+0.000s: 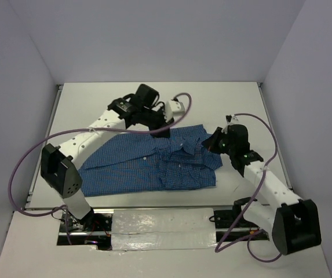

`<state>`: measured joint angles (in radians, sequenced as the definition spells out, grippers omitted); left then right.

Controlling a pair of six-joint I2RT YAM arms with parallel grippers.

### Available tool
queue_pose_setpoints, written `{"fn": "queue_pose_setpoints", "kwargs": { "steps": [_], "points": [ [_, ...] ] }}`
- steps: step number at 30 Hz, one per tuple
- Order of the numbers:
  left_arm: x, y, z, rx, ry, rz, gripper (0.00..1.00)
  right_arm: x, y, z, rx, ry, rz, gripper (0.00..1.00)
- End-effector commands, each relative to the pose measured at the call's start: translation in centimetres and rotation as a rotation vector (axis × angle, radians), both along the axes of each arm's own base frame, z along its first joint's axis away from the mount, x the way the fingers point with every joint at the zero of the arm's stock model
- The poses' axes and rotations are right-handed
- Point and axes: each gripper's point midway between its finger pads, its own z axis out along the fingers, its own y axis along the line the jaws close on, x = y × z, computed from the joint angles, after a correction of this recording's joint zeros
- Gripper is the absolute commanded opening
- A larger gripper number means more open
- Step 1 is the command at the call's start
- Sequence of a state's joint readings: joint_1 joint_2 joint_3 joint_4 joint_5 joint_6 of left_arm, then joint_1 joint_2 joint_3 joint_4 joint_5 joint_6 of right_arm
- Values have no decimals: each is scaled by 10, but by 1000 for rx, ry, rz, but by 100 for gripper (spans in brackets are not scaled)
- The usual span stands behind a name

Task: Fold and stack the long sleeve shirts
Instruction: Fold the shirt

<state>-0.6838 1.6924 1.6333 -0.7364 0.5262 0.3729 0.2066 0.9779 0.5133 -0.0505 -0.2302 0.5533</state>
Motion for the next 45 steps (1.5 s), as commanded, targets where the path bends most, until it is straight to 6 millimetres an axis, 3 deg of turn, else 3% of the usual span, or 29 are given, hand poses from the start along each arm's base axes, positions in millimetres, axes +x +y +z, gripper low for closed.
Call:
{"fn": "queue_pose_setpoints", "kwargs": {
  "steps": [1,2,5,8,10,11,14,17,20,23,27,30,31,33,34,36,37,40,42,44,45],
  "points": [
    [25,29,-12,1,141,251,14,36,27,41,28,-121,112,5],
    [32,41,-22,45,145,309,0,40,33,41,29,-118,135,5],
    [45,73,-37,39,244,423,0,58,59,42,34,-102,236,5],
    [73,128,-45,55,237,594,0,65,83,27,13,-49,305,4],
    [78,153,-52,104,200,638,0,55,95,16,18,-11,334,2],
    [81,174,-56,130,188,691,0,45,100,1,9,28,344,1],
    [85,211,-64,157,185,777,0,26,98,-29,-11,115,317,0],
    [80,238,-75,187,182,842,0,5,99,-56,-41,182,312,0],
    [77,248,-82,202,177,860,0,1,99,-75,-40,218,306,0],
    [73,248,-85,201,187,860,0,5,99,-88,-79,248,321,0],
    [69,250,-82,198,174,861,0,8,102,-86,-89,247,339,0],
    [67,259,-84,204,156,891,1,14,101,-69,-116,197,355,0],
    [68,263,-85,199,162,906,3,20,102,-52,-123,161,357,6],
    [69,264,-85,183,180,922,8,22,98,-37,-162,132,372,14],
    [71,262,-83,167,188,921,9,27,99,-16,-166,93,375,26],
    [72,257,-78,138,200,912,13,28,98,6,-179,44,395,36],
    [74,246,-71,95,213,877,16,28,98,27,-171,-2,398,44],
    [80,216,-54,51,203,784,28,18,84,44,-136,0,373,50],
    [86,194,-47,35,186,704,34,9,65,40,-100,32,317,52],
    [100,155,-42,22,164,615,37,4,54,35,-39,71,256,55],
    [108,123,-44,20,168,554,39,1,40,23,-20,108,197,56]
  ]
}}
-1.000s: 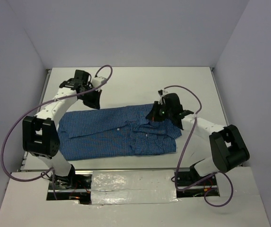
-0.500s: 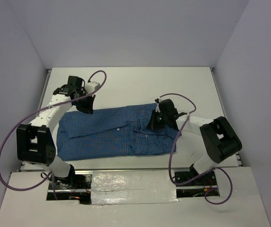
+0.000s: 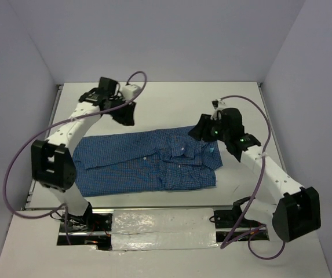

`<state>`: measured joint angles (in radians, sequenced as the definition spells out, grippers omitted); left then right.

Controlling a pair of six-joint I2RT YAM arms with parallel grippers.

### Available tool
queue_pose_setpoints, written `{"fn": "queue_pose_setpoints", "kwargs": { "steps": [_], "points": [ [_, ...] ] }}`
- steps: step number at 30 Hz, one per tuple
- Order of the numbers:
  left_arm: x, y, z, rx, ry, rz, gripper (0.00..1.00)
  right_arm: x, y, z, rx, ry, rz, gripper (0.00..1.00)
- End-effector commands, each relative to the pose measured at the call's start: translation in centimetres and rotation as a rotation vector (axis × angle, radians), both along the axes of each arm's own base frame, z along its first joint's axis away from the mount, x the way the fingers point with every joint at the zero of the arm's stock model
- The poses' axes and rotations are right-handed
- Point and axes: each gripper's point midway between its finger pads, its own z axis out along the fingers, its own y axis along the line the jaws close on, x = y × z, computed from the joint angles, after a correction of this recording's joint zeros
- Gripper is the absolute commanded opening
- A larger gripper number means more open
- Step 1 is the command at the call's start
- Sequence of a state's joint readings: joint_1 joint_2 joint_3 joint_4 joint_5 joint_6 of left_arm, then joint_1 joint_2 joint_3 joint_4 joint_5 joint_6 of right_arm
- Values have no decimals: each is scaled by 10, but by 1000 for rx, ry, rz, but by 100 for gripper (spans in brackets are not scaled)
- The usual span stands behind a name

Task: Fold and stack the long sleeve shirts
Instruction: Fold the shirt

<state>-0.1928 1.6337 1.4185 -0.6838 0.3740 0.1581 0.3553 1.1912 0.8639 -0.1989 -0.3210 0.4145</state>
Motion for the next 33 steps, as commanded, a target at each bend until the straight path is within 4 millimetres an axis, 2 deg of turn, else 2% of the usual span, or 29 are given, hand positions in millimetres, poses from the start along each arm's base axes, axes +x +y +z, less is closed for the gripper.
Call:
{"fn": "queue_pose_setpoints", "kwargs": {
  "steps": [1,3,4,5,6,7,9,11,12,16,19,20,24,28,33],
  "points": [
    [16,-86,12,-87,-17,-191,39,-20,-33,-40,28,168,-123,56],
    [17,-122,6,-124,19,-259,42,-25,-46,-58,35,219,-165,56],
    [21,-150,-3,-128,35,-304,43,-26,-49,-63,38,235,-177,54],
    [22,-162,-10,-126,46,-321,43,-27,-49,-65,48,237,-179,51],
    [26,-180,-6,-116,17,-344,44,-30,-52,-74,45,253,-182,48],
    [31,-188,-28,-98,49,-343,44,-31,-53,-77,45,255,-187,44],
    [34,-207,-46,-94,77,-354,47,-32,-55,-85,45,273,-184,41],
    [37,-219,-54,-75,72,-352,49,-35,-56,-92,38,289,-183,41],
    [36,-223,-67,-64,87,-353,50,-35,-57,-94,36,289,-185,41],
    [40,-230,-83,-15,73,-335,53,-39,-60,-108,16,316,-194,41],
    [38,-224,-93,16,84,-315,52,-44,-60,-118,13,351,-191,43],
    [32,-219,-103,31,106,-310,52,-45,-60,-120,14,356,-191,45],
    [22,-216,-116,33,141,-313,54,-48,-57,-128,30,381,-187,47],
    [27,-211,-118,67,125,-299,60,-52,-53,-138,43,413,-169,48],
    [39,-208,-105,92,68,-279,65,-51,-47,-141,70,423,-145,49]
  ]
}}
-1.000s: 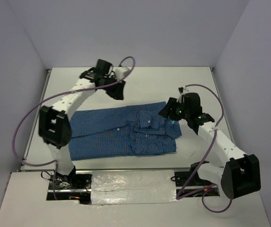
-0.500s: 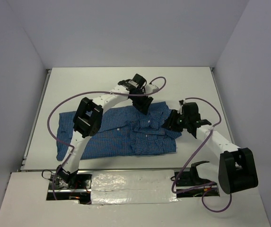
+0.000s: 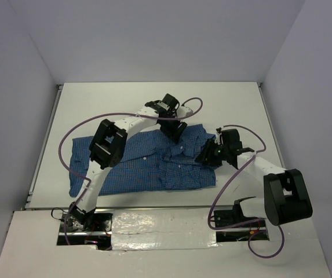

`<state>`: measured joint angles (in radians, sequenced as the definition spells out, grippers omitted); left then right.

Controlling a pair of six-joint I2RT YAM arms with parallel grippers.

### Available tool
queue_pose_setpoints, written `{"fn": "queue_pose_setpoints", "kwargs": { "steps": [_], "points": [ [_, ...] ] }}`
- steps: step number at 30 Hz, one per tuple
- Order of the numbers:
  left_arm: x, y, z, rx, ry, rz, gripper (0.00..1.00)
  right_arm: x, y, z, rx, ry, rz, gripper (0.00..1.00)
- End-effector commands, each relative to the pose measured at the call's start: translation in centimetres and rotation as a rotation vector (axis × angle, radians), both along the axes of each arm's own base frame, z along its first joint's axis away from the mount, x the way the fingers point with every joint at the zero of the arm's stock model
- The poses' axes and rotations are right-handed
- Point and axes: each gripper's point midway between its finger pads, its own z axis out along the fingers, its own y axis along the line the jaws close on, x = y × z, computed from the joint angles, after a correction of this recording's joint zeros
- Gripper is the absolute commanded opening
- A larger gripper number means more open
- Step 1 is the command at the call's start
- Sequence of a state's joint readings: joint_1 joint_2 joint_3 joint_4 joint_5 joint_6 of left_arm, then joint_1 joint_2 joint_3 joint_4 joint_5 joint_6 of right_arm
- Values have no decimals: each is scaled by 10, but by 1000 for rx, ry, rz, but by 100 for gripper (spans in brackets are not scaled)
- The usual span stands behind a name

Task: Fold and stack the long sleeve shirts
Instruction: Fold the shirt

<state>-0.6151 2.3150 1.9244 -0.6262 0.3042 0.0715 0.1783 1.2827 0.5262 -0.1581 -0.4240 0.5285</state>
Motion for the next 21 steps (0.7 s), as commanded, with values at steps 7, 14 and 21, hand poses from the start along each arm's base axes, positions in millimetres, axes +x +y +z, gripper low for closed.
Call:
{"fn": "queue_pose_setpoints", "kwargs": {
  "steps": [7,14,21],
  "points": [
    [11,14,14,54,-71,51,68,5,8,-7,49,-13,24,34],
    [10,12,10,41,-62,32,64,3,6,-12,36,4,31,4],
    [19,7,18,24,-104,38,62,1,-1,-15,-2,8,18,13]
  ]
}}
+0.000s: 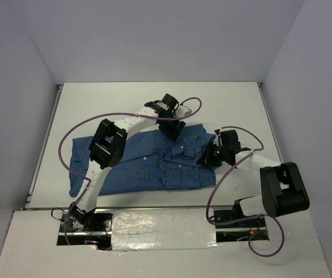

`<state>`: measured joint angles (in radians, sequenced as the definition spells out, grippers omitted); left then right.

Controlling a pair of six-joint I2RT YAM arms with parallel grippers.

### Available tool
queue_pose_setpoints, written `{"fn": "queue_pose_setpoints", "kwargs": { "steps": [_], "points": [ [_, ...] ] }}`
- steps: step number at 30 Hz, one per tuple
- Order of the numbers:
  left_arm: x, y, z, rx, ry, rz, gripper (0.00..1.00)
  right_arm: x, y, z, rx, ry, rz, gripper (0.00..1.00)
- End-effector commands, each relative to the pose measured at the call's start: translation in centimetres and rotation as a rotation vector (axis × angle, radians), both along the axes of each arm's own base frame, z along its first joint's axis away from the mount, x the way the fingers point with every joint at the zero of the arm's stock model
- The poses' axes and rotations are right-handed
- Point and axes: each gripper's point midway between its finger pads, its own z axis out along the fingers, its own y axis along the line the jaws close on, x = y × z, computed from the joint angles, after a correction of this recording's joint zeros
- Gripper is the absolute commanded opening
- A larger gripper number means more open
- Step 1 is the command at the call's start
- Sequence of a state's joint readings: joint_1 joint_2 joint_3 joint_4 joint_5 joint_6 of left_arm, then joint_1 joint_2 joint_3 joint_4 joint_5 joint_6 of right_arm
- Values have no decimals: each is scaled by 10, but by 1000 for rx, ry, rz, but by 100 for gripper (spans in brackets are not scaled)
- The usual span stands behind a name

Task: Fold and stack the long sleeve shirts
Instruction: Fold the shirt

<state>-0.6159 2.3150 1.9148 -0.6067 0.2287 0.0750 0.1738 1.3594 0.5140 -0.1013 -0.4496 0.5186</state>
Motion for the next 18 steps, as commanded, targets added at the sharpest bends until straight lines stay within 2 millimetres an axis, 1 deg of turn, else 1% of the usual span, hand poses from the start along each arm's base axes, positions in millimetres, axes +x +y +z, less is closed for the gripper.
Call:
{"fn": "queue_pose_setpoints", "kwargs": {
  "steps": [1,2,3,4,5,6,7,8,9,10,11,12,13,14,15,16,17,18],
  "points": [
    [10,-2,27,-33,-63,0,63,-1,-4,-1,-13,-8,4,21],
    [11,-5,33,-47,-73,-8,64,0,-4,-1,-23,-6,14,27],
    [10,-9,45,-74,-82,-18,65,0,-5,-2,-34,-1,17,36],
    [10,-11,53,-88,-89,-23,66,-3,-8,-2,-47,16,18,39],
    [13,-14,66,-109,-109,-29,70,2,-8,8,-54,-10,16,42],
    [15,-16,84,-131,-133,-35,72,5,-12,12,-73,-24,8,47],
    [13,-16,93,-138,-139,-47,74,2,-15,16,-89,-17,2,49],
    [18,-20,113,-158,-178,-55,78,9,-17,33,-98,-62,-11,50],
    [21,-17,130,-169,-206,-54,81,12,-25,38,-137,-78,-47,51],
    [22,-13,138,-160,-227,-59,82,9,-31,43,-160,-72,-67,51],
    [25,-6,159,-172,-267,-51,86,13,-35,60,-170,-124,-94,52],
    [24,2,166,-164,-277,-60,89,11,-43,64,-198,-125,-130,52],
    [23,11,174,-165,-284,-54,91,10,-45,77,-192,-170,-151,53],
    [17,24,167,-155,-256,-45,91,8,-47,81,-185,-186,-165,54],
    [20,55,190,-183,-288,6,90,6,-47,83,-174,-193,-177,55],
    [17,72,197,-222,-278,20,89,-1,-46,83,-143,-195,-193,56],
    [21,121,196,-224,-273,115,88,-6,-45,80,-130,-184,-204,55],
    [23,146,191,-218,-255,166,87,-10,-46,76,-122,-170,-215,55]
  ]
}}
